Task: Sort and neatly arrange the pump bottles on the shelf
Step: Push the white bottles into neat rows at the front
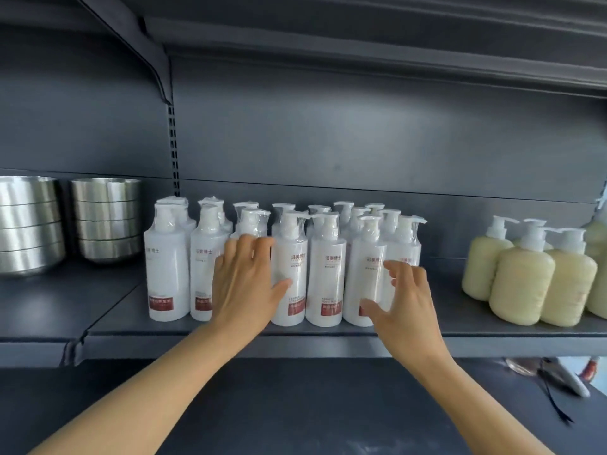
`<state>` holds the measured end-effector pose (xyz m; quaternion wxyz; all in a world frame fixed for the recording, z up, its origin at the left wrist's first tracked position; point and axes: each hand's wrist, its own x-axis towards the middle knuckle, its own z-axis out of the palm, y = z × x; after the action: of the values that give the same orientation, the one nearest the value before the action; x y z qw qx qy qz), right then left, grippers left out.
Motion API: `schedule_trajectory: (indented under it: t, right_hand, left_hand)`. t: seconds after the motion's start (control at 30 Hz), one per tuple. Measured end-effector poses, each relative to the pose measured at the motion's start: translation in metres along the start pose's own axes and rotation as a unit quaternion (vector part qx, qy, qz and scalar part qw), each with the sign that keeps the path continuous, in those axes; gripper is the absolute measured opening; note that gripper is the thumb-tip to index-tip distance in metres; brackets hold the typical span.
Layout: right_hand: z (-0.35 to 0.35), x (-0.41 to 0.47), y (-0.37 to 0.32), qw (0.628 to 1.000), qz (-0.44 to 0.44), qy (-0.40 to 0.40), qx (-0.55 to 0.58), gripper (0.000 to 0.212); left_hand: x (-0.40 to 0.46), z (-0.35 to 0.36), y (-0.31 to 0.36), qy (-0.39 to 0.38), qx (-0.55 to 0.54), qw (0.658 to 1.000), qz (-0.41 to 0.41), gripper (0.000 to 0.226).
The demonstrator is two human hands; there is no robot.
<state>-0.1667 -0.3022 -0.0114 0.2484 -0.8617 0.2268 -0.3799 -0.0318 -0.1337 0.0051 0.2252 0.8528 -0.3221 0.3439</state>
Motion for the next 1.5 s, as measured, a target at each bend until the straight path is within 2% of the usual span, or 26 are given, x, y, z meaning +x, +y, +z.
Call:
schedule_trajectory:
  t: [0.07,0.13,0.33,0.5,1.0,1.13,1.27,1.43,1.5]
  right_hand:
    - [0.000,0.008,-0.008,0.999,-0.030,-0.004,0.012,0.059]
    - [0.003,0.013,-0.014,0.998,-0.049,-0.019,0.024,0.056]
    - [0.022,0.019,-0.025,0.993,-0.093,-0.056,0.041,0.057]
    - [0.032,0.020,-0.026,0.994,-0.096,-0.044,0.043,0.057]
    - [0.033,0.019,-0.022,0.992,-0.104,-0.052,0.040,0.059]
    - [0.034,0.019,-0.023,0.993,-0.100,-0.054,0.038,0.059]
    - [0.034,0.015,-0.022,0.993,-0.092,-0.057,0.040,0.059]
    - [0.034,0.001,-0.012,0.996,-0.070,-0.042,0.046,0.051]
    - [0.036,-0.004,-0.008,0.997,-0.053,-0.042,0.045,0.051]
  left_hand:
    - [0.024,-0.006,0.003,0.043,0.012,0.999,0.026,0.054]
    - [0.047,-0.014,0.008,0.049,0.021,0.997,0.050,0.049]
    - [0.093,-0.023,0.019,-0.089,0.083,0.992,0.042,0.030]
    - [0.103,-0.025,0.020,-0.140,0.032,0.989,0.026,0.026]
    - [0.106,-0.025,0.010,-0.172,-0.105,0.979,0.010,0.027]
    - [0.103,-0.023,0.009,-0.159,-0.110,0.981,0.009,0.027]
    - [0.091,-0.018,0.004,-0.127,-0.031,0.991,0.027,0.042]
    - [0.031,-0.002,-0.001,0.043,0.061,0.993,0.092,0.074]
    - [0.005,0.012,-0.001,0.048,0.063,0.990,0.118,0.079]
